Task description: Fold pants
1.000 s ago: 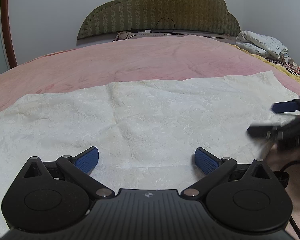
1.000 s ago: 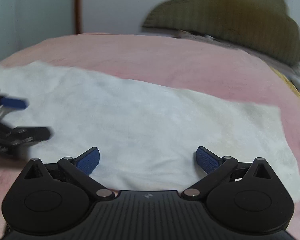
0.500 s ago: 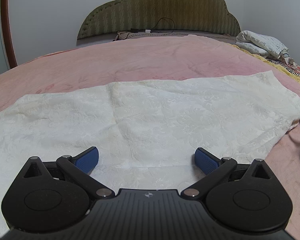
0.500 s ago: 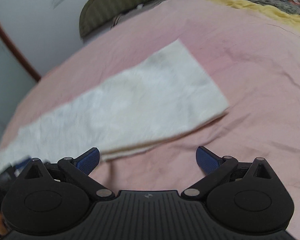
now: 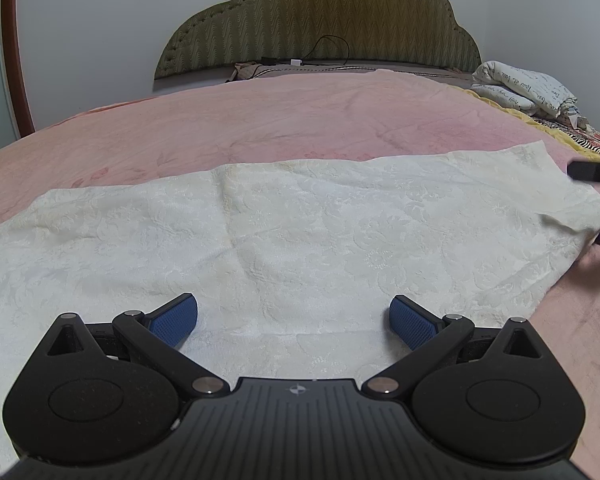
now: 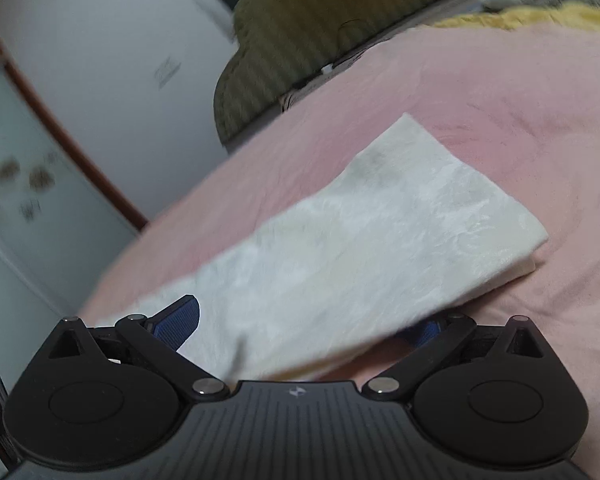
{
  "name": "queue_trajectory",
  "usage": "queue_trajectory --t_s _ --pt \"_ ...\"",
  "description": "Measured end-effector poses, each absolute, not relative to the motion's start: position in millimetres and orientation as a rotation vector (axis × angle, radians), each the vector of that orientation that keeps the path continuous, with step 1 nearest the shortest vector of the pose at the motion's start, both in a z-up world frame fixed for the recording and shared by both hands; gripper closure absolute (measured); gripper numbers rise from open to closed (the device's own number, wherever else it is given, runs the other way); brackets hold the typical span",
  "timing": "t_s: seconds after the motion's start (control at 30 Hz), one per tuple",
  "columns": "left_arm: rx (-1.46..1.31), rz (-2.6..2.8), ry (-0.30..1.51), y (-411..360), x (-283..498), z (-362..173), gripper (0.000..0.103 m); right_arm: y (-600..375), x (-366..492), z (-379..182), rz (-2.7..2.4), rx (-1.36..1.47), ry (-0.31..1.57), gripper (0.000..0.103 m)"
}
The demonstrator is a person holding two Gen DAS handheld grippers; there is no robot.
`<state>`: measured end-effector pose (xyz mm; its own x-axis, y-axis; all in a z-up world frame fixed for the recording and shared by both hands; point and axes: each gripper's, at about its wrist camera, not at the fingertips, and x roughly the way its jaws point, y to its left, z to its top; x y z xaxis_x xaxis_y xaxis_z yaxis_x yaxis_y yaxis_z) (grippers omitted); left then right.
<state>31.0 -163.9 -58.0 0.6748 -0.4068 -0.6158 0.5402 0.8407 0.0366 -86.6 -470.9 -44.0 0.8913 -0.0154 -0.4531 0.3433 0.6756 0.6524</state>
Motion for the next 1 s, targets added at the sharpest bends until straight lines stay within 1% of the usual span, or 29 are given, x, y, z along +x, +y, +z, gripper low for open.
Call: queue_trajectory --t_s 0.07,0.13,0.3,0.5,0.8,1.0 --pt "0.224 -0.538 0.635 -163.9 30.8 -57.9 0.000 -481.5 -87.7 -45.7 -0.236 0.870 0.378 0.000" --pt "0.223 -0.538 0.635 -164.0 30.4 -57.6 0.000 -485.9 -82.5 -45.0 -0.275 0.865 0.363 0.000" --pt "0.223 -0.538 0.635 -164.0 30.4 -57.4 0.000 -467.6 -67.4 -48.0 -0.337 0.705 0.378 0.000" --pt "0.223 -0.538 0.636 -164.0 30.2 -57.3 0.000 -475.0 -77.5 -52.1 -0.313 0.754 0.328 0.000" --pt "0.223 -0.538 0.636 -164.1 30.0 -57.2 0.000 -476.7 -79.8 -54.6 -0.299 0.776 0.300 0.000" --pt "0.223 -0.539 0.636 -164.1 29.8 -57.2 0.000 -470.0 -71.3 -51.7 -0.326 0.728 0.360 0.000"
